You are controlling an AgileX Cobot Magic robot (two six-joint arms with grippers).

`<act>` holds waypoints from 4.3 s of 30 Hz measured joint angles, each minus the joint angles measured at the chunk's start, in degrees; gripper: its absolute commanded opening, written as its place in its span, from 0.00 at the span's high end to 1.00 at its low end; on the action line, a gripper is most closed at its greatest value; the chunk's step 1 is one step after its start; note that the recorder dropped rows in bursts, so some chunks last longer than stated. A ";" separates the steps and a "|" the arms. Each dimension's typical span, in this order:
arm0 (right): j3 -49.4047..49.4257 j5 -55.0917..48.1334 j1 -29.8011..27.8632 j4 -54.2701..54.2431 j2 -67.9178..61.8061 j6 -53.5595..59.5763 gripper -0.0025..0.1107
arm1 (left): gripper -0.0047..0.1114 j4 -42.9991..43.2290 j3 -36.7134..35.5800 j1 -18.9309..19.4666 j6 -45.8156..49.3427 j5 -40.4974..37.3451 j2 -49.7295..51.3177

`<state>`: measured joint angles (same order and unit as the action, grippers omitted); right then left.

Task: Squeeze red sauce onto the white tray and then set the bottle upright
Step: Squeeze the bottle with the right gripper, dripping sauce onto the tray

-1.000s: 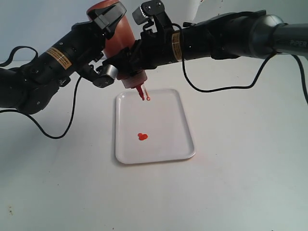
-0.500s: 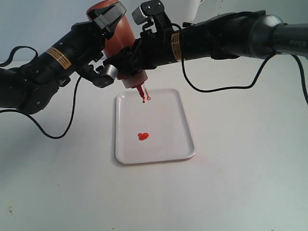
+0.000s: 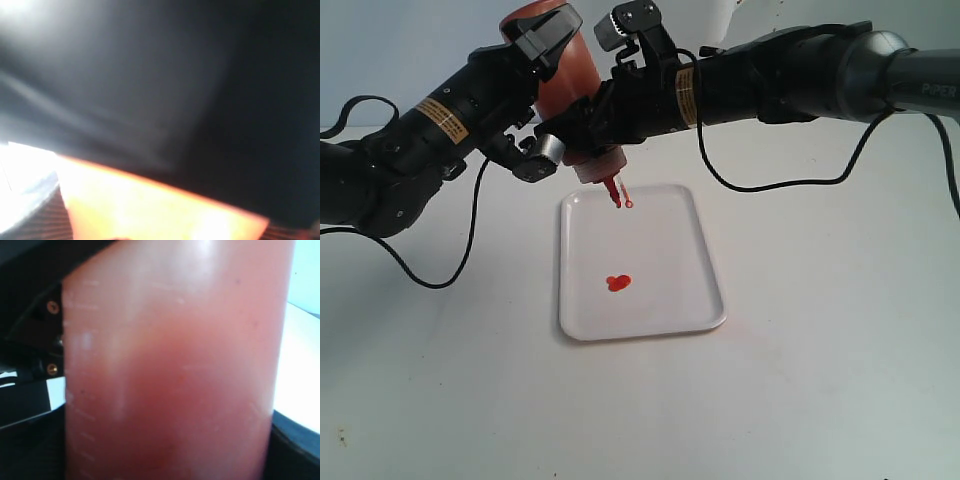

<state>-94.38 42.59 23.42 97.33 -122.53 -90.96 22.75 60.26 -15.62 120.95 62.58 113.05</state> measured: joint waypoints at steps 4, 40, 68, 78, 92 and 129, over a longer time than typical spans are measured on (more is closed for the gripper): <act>0.00 0.00 0.00 0.00 0.00 0.00 0.74 | 0.96 0.00 0.00 0.00 0.00 0.00 0.00; -0.04 -1.35 -0.22 3.09 3.24 -2.13 0.11 | 0.96 -1.07 0.00 0.00 0.00 0.47 0.00; -0.04 -2.29 -0.22 3.09 1.92 -1.27 0.98 | 0.96 -1.12 0.00 0.00 0.00 0.34 0.00; -0.04 -2.29 -0.22 3.09 1.92 -1.27 0.98 | 0.96 -1.22 0.00 0.00 0.00 0.34 0.00; -0.04 -2.29 -0.22 2.84 1.92 -1.27 0.98 | 0.96 -2.42 0.00 -0.10 0.00 0.34 0.00; -0.04 1.46 -1.15 2.73 2.82 -0.51 0.05 | 0.96 -3.87 0.00 -0.22 0.00 0.42 0.00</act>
<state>-94.42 44.04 22.27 100.06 -119.71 -91.47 18.88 60.26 -15.83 120.95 63.00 113.05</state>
